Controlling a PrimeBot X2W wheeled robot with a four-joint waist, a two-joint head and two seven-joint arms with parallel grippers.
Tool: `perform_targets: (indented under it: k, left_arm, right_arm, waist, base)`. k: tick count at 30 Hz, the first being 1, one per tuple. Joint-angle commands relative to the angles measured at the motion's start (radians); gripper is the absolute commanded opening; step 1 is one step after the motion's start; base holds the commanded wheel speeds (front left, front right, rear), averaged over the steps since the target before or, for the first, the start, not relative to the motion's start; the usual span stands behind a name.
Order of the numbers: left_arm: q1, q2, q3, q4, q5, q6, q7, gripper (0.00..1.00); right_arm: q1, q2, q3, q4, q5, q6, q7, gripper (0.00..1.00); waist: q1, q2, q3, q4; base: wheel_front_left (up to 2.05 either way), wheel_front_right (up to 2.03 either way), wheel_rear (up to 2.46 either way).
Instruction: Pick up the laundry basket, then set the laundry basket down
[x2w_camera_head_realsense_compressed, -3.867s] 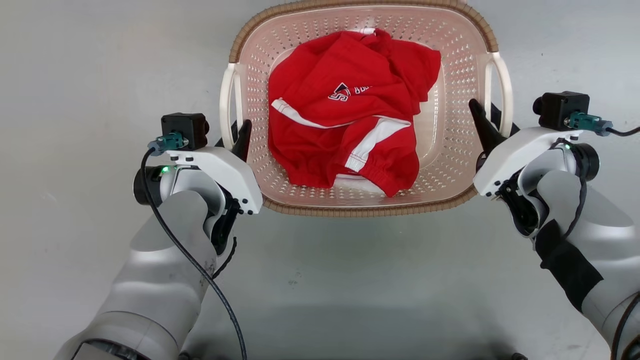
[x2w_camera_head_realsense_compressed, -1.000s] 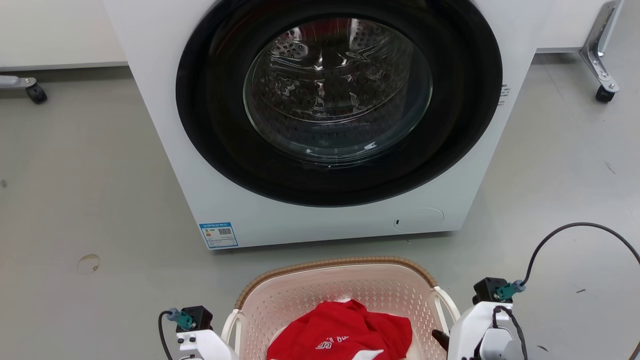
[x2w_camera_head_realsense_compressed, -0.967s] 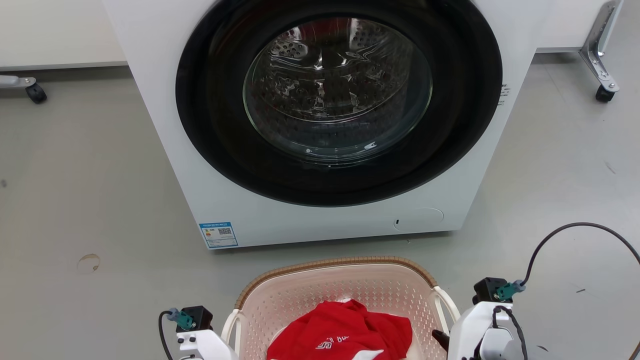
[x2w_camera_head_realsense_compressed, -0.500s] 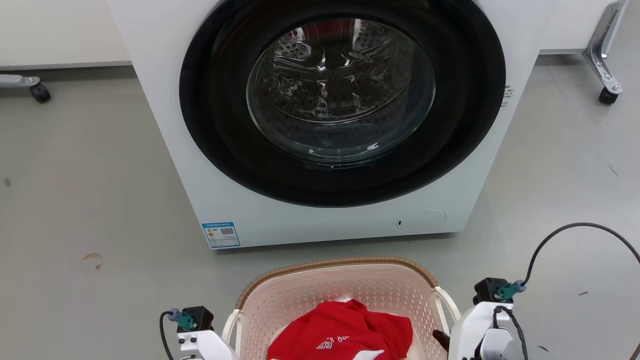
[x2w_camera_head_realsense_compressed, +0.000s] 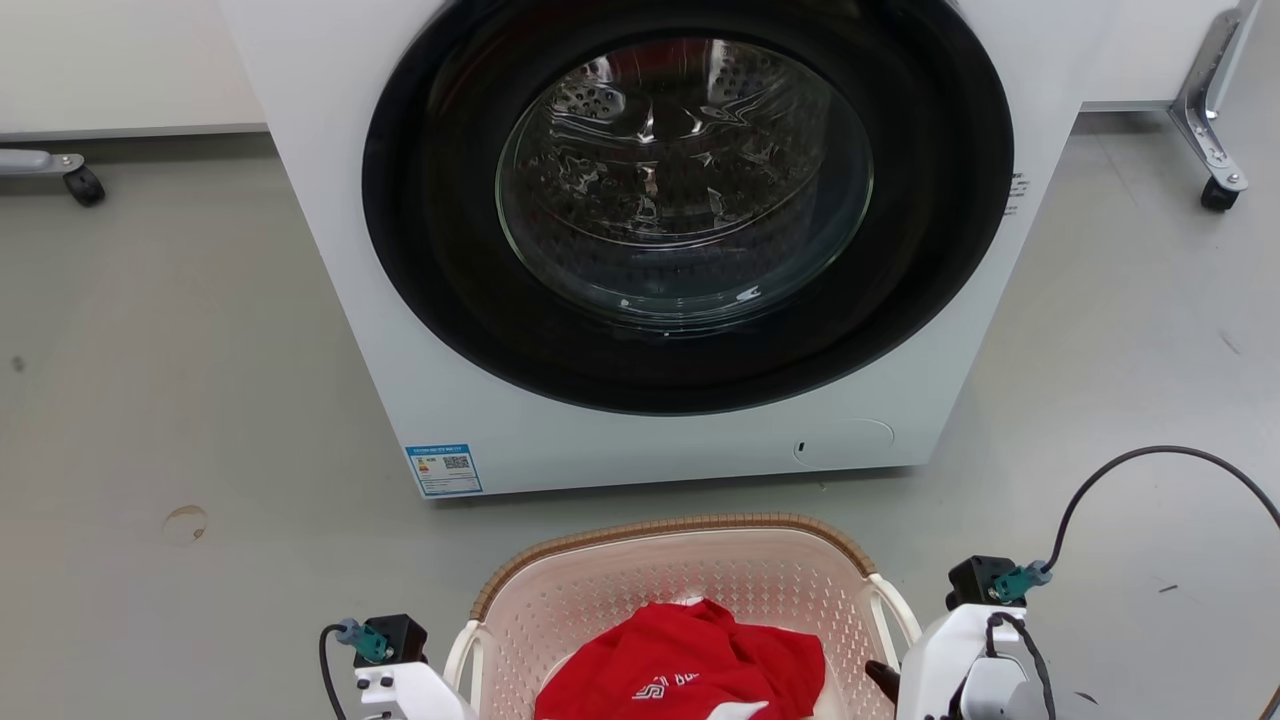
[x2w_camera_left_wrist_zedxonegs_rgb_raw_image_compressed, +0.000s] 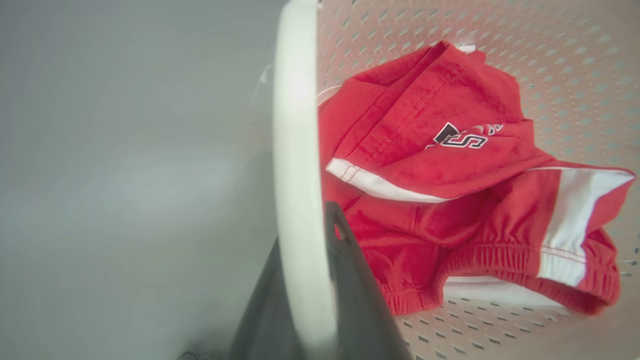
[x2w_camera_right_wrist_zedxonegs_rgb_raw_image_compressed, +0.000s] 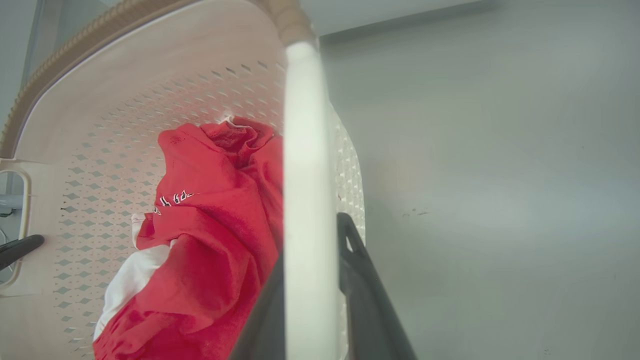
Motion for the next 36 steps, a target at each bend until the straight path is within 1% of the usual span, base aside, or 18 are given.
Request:
perform_targets:
  k: [1,36]
  left_arm:
    - [-0.018,0.156,0.023,0.057,-0.001,0.024,-0.008,0.00]
    - [-0.013,0.158,-0.006,0.066,-0.033,0.024,-0.009,0.00]
  right_arm:
    - [-0.029,-0.127,-0.009,0.059,-0.005,-0.004,-0.020,0.00]
    - [-0.022,-0.127,-0.008,0.063,-0.011,-0.004,-0.012,0.00]
  waist:
    - [0.0001,-0.0001,0.002,0.000]
    - [0.0001,-0.0001,0.006,0.003]
  base:
    - [0.00,0.00,0.00]
    - [0.00,0.00,0.00]
